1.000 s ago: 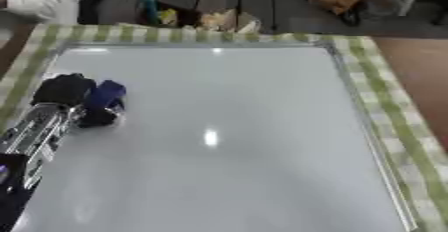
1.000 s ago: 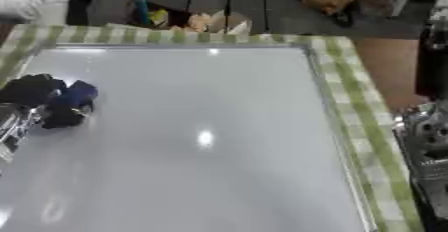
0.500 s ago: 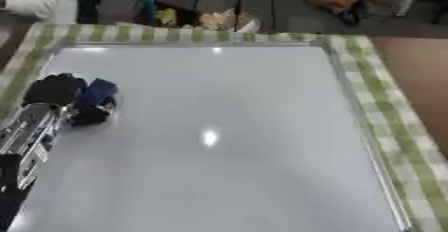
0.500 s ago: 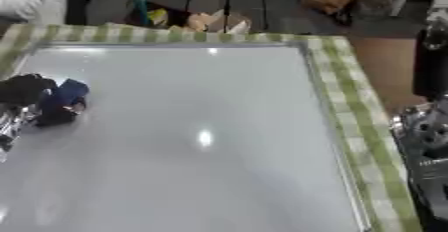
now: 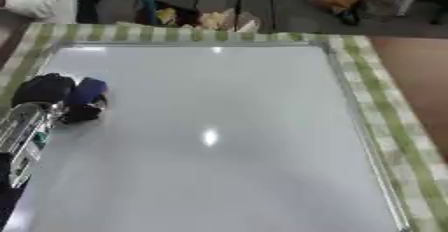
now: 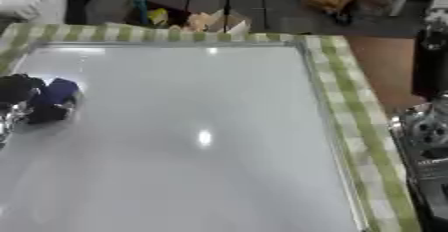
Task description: Wipe the whiteboard clean with a brush.
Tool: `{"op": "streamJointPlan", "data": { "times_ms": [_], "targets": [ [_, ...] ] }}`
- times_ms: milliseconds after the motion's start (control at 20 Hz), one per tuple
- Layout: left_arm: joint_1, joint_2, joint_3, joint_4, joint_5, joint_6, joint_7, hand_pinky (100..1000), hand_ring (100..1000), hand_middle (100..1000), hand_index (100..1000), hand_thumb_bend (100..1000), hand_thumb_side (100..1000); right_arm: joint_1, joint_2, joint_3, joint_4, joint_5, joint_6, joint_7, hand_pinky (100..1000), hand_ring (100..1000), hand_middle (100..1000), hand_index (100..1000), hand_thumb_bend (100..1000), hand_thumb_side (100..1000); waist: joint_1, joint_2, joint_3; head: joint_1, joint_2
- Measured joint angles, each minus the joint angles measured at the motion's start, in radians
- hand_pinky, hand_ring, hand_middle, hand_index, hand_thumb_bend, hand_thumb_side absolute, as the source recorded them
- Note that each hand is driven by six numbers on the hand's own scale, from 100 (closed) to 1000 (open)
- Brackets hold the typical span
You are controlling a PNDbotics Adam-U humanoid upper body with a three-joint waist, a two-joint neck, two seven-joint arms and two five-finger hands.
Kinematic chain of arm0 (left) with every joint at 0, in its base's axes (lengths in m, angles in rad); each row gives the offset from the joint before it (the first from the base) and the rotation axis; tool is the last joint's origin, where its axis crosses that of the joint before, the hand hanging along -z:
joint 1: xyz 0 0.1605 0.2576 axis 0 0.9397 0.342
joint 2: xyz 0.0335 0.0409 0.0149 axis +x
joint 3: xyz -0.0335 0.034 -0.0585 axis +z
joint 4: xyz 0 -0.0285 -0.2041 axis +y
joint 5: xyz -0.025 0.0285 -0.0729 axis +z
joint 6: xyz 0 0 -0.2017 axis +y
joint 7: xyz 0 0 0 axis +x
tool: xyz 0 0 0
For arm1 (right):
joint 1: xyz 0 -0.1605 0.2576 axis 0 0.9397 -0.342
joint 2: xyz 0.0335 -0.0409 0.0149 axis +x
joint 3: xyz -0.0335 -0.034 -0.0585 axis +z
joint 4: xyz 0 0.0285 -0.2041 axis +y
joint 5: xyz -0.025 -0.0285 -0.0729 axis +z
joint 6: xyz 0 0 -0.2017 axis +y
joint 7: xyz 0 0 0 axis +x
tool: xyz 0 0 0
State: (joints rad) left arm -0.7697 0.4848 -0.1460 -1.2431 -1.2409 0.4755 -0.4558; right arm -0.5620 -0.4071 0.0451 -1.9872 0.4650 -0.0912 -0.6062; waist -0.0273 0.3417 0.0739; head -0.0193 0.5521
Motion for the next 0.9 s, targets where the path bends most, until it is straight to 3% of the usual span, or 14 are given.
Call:
{"op": "streamJointPlan", "data": {
  "times_ms": [900],
  "targets": [
    [0.003,0.016,0.027,0.007,-0.013,0.016,-0.013,100,373,442,700,100,798,0.005,0.000,0.005,0.000,-0.001,-0.003,0.003,821,888,716,829,100,1000,0.001,0.000,0.002,-0.001,0.000]
  ]
}}
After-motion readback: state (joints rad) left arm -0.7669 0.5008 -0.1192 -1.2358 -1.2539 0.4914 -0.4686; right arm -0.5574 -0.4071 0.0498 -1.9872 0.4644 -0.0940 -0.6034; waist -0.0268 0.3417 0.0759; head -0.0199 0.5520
